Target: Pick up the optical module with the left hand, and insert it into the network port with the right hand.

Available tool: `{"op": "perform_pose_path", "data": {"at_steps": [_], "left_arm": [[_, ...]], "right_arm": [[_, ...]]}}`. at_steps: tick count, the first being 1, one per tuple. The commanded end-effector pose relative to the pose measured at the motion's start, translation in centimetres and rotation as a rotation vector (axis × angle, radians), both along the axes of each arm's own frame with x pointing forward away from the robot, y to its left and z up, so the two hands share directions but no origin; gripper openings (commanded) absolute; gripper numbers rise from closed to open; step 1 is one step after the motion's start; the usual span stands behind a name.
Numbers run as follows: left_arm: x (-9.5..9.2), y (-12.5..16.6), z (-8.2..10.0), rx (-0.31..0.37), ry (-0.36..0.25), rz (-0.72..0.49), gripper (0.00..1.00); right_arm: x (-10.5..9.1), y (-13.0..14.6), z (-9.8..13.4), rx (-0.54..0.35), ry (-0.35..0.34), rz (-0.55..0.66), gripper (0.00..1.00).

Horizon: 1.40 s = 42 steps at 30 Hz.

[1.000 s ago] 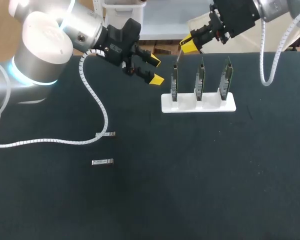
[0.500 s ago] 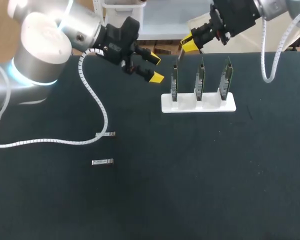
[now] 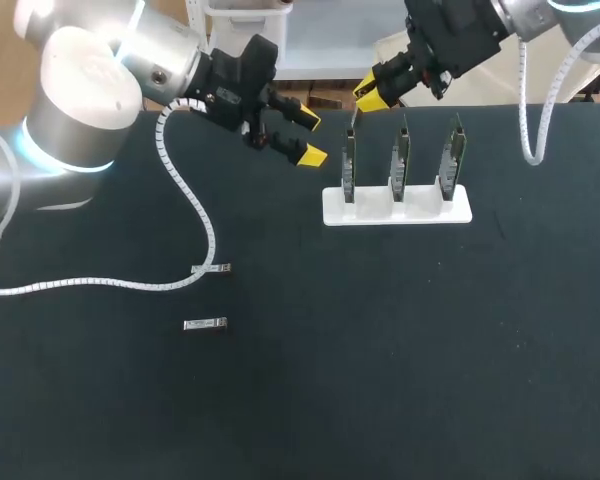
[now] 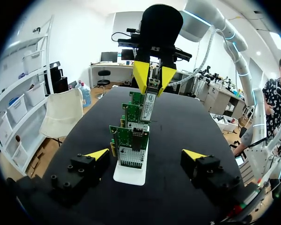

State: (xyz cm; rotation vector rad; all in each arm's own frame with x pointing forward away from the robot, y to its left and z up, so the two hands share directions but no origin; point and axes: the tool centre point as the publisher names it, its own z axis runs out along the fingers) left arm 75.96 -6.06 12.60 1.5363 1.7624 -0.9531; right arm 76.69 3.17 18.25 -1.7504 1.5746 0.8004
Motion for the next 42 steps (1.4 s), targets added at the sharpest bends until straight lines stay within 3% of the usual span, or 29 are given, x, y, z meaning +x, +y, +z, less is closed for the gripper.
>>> {"op": "perform_pose_path", "data": {"at_steps": [1,18,42], "left_arm": [[0.0,0.0,0.0,0.0,-0.001,-0.001,1.0],[0.0,0.0,0.0,0.0,-0.001,-0.001,1.0],[0.0,0.0,0.0,0.0,-0.001,-0.001,1.0]], "right_arm": [[-0.1,0.4,0.0,-0.014,-0.008,-0.001,0.0],[1.2,0.8,-0.6,-0.068,-0.016,-0.005,0.0],[0.9,0.8,-1.8,-0.107,-0.015,-0.009,0.0]]}}
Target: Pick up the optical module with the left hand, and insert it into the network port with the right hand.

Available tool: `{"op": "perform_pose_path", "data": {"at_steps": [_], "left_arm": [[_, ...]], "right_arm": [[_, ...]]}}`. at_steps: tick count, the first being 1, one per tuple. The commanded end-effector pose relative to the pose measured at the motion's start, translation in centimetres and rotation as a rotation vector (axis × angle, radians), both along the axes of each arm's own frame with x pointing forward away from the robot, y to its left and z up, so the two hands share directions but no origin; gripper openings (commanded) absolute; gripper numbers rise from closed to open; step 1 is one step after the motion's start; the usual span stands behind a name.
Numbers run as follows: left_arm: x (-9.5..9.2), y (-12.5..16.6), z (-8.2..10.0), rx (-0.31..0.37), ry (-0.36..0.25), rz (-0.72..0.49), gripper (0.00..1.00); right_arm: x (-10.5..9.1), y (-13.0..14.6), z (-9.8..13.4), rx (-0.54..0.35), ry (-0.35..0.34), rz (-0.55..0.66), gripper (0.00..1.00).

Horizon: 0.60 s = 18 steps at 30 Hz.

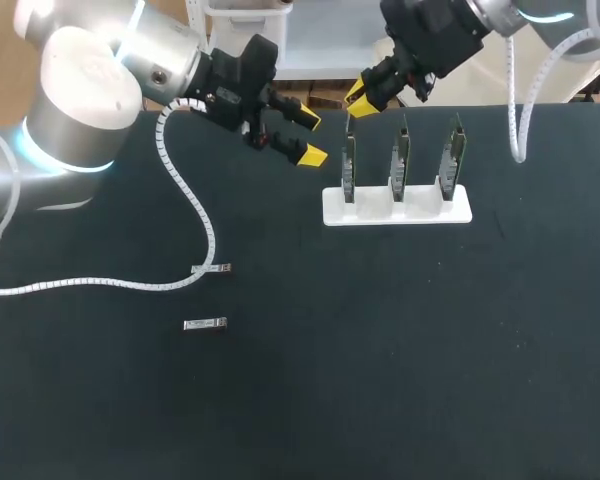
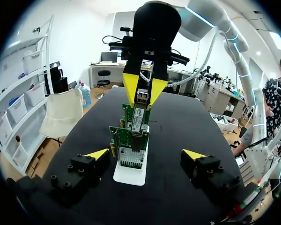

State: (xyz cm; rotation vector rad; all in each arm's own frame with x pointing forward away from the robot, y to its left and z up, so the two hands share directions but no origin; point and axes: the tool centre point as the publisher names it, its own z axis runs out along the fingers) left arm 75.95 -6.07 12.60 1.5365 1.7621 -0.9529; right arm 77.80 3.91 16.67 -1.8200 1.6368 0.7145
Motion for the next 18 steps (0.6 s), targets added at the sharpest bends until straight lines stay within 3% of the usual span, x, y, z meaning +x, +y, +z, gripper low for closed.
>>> {"op": "perform_pose_path", "data": {"at_steps": [1,18], "left_arm": [[0.05,0.0,-0.04,0.0,-0.001,-0.001,1.0],[0.05,0.0,-0.04,0.0,-0.001,-0.001,1.0]], "right_arm": [[-0.24,0.05,-0.15,-0.004,-0.003,-0.003,0.0],[-0.61,-0.36,0.21,-0.005,-0.009,-0.008,0.0]]}}
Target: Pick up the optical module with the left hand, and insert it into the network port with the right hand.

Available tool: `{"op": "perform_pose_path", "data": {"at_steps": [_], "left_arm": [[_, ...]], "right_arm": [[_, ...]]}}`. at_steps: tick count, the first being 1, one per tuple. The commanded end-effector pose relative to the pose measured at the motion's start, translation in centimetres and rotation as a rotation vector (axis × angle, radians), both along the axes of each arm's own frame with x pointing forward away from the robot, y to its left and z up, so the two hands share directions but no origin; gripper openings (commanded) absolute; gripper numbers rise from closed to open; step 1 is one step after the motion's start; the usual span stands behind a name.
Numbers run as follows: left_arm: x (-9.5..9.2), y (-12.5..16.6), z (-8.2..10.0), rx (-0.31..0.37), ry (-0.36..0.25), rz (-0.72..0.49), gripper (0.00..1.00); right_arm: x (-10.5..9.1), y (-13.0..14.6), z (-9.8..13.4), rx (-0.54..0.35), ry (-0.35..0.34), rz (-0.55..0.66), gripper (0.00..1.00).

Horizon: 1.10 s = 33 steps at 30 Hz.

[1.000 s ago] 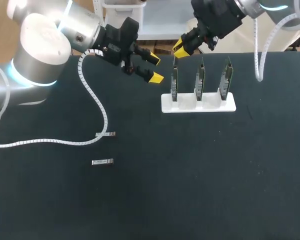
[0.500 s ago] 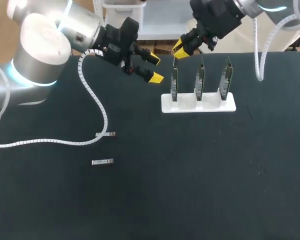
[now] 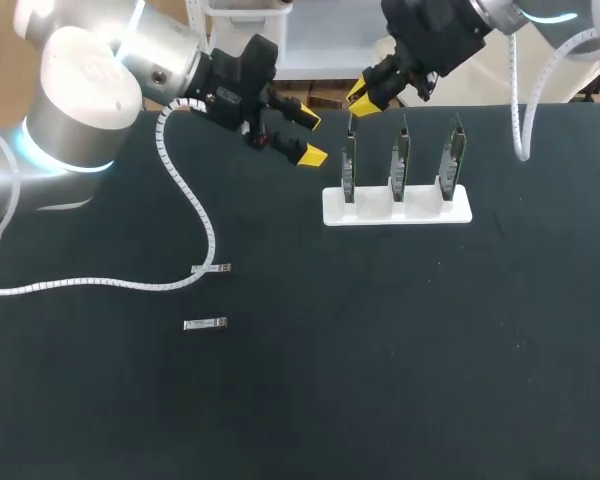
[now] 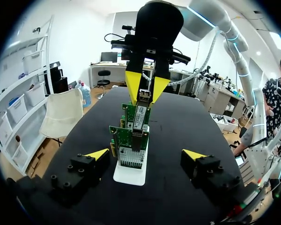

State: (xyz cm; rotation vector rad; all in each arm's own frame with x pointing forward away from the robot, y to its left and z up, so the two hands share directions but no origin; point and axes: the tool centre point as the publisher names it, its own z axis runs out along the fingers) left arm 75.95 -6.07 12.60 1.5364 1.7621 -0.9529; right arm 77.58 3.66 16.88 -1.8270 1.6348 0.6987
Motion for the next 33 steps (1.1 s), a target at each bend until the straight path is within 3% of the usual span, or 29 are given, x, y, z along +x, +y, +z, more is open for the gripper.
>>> {"op": "perform_pose_path", "data": {"at_steps": [1,33], "left_arm": [[0.05,0.0,-0.04,0.0,-0.001,-0.001,1.0],[0.05,0.0,-0.04,0.0,-0.001,-0.001,1.0]], "right_arm": [[-0.38,-0.13,-0.08,0.003,0.001,-0.01,0.0],[-0.16,0.44,-0.06,0.006,-0.017,-0.005,0.0]]}}
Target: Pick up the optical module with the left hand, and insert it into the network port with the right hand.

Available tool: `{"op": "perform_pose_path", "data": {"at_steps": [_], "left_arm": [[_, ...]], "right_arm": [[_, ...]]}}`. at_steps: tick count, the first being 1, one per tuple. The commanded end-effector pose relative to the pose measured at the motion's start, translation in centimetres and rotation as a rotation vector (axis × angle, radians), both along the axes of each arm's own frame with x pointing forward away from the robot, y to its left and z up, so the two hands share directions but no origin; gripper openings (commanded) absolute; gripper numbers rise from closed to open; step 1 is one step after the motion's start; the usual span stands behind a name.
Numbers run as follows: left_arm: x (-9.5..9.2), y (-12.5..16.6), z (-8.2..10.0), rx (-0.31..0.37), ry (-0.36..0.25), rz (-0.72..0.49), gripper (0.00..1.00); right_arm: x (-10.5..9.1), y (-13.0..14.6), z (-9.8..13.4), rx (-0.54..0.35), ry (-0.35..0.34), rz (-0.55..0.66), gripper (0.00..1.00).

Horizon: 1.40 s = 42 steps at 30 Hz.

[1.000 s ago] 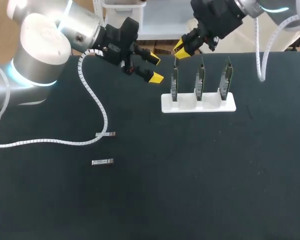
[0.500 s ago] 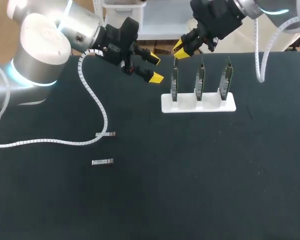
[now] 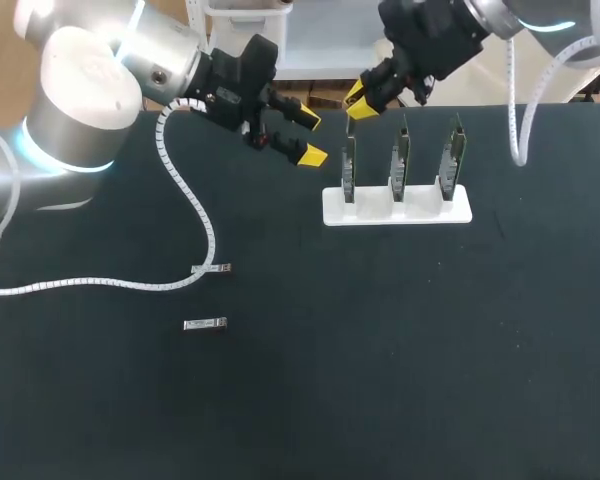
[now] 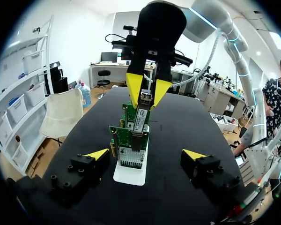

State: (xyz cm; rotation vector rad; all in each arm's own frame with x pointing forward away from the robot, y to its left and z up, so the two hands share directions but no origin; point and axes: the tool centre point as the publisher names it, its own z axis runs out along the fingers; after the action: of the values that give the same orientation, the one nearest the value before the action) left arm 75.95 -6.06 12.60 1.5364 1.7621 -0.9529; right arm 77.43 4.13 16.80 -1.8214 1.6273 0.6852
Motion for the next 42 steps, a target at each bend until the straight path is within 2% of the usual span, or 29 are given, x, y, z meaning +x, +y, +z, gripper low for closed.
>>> {"op": "perform_pose_path", "data": {"at_steps": [1,17,26,42], "left_arm": [[0.05,0.0,-0.04,0.0,-0.001,-0.001,1.0],[0.05,0.0,-0.04,0.0,-0.001,-0.001,1.0],[0.05,0.0,-0.04,0.0,-0.001,-0.001,1.0],[0.05,0.0,-0.04,0.0,-0.001,-0.001,1.0]], "right_arm": [[0.06,-0.02,-0.05,0.002,-0.004,-0.001,0.0],[-0.09,-0.23,-0.65,-0.022,0.002,0.005,0.0],[-0.15,-0.23,0.3,0.001,0.001,0.008,0.0],[0.04,-0.27,-0.07,-0.022,-0.006,0.012,0.0]]}}
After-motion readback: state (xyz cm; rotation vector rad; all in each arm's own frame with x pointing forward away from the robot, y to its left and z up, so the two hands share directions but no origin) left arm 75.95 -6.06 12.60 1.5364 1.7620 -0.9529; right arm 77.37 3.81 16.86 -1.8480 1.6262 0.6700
